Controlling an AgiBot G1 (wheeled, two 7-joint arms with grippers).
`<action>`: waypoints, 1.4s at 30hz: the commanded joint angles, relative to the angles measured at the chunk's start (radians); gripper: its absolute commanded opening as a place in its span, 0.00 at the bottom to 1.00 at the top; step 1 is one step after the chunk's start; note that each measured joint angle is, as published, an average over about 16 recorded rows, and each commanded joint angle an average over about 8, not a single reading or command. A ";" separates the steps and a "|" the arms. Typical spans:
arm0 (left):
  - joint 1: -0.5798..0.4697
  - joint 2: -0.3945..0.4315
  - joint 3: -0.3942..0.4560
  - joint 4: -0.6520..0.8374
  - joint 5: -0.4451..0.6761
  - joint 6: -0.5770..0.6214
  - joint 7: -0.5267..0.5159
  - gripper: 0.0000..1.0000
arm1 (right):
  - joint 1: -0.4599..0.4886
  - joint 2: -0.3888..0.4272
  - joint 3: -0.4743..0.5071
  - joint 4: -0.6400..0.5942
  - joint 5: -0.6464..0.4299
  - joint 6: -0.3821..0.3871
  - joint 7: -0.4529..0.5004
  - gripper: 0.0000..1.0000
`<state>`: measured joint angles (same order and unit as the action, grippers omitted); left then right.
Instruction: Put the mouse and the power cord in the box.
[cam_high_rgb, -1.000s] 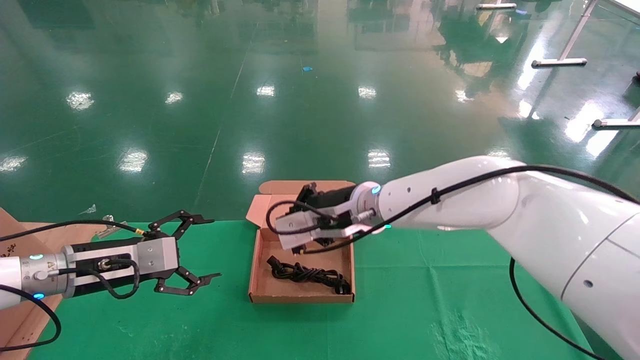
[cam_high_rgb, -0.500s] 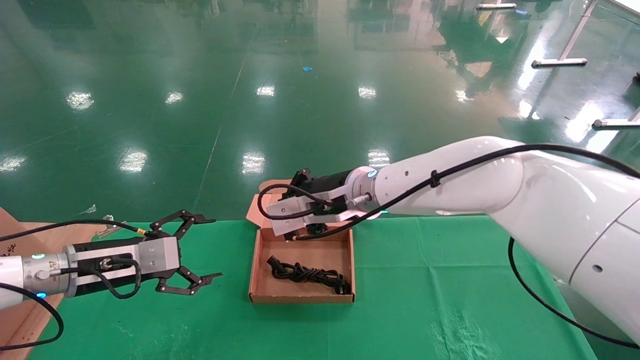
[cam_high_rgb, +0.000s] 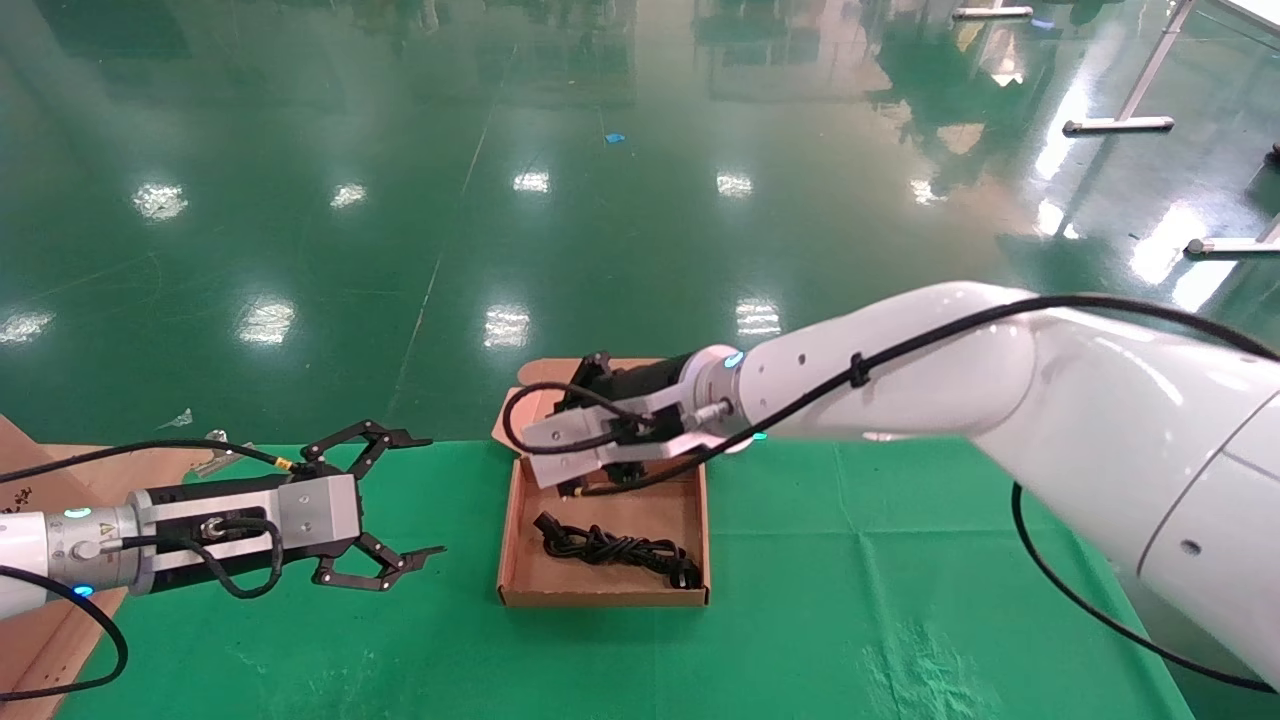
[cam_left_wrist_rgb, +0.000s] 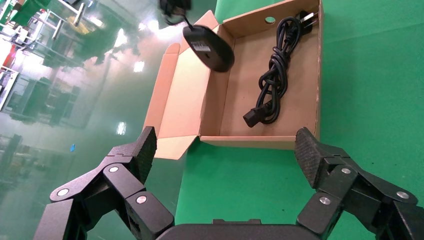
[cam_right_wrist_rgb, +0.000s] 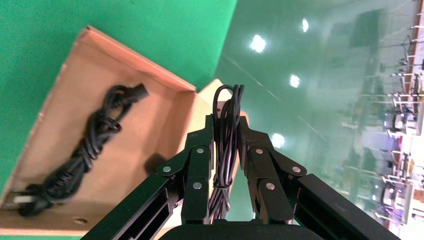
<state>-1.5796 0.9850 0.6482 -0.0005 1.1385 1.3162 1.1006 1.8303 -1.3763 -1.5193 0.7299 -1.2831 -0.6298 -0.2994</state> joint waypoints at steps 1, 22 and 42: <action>0.000 0.000 0.000 0.000 0.000 0.000 0.000 1.00 | -0.006 0.000 -0.008 0.005 0.002 0.005 0.002 0.38; 0.000 0.000 0.000 0.000 0.000 0.000 0.000 1.00 | -0.024 0.000 -0.026 -0.001 0.001 0.021 0.011 1.00; 0.060 -0.044 -0.043 -0.150 -0.048 0.021 -0.151 1.00 | -0.096 0.079 0.105 0.057 0.055 -0.073 0.058 1.00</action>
<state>-1.5193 0.9404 0.6043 -0.1527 1.0899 1.3374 0.9473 1.7326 -1.2936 -1.4112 0.7906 -1.2262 -0.7043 -0.2407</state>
